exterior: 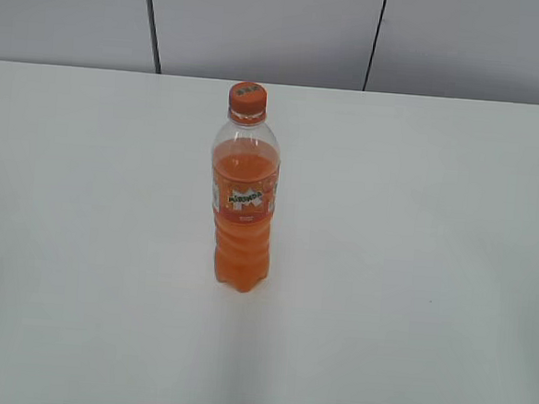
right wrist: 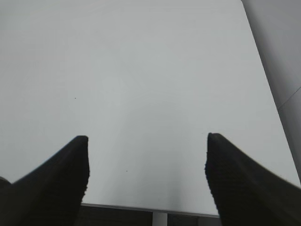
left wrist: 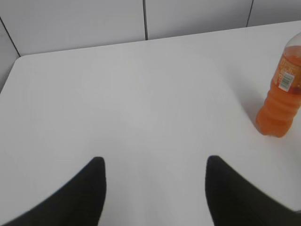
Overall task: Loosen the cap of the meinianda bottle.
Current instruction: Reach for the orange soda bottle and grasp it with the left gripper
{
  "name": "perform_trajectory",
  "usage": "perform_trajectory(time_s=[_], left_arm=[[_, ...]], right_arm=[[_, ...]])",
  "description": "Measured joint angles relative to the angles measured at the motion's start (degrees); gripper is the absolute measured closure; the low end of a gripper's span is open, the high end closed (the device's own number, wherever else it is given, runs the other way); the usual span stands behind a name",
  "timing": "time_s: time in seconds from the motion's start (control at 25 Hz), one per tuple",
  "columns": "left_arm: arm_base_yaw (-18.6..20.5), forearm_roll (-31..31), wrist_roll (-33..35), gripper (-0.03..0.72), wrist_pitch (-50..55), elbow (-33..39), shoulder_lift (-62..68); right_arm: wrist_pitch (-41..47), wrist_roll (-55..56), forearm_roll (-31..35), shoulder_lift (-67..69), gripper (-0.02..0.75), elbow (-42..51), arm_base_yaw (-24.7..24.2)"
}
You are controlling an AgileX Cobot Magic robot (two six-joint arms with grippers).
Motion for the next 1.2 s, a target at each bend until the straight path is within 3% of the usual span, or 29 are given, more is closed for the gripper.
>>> perform_trajectory(time_s=[0.84,1.2], left_arm=[[0.00,0.74,0.00,0.252,-0.18,0.00,22.01],[0.00,0.82,0.00,0.252,-0.41,0.00,24.89]], right_arm=[[0.00,0.00,0.00,0.00,0.160,0.00,0.00],[0.00,0.00,0.00,0.00,0.160,0.00,0.00]])
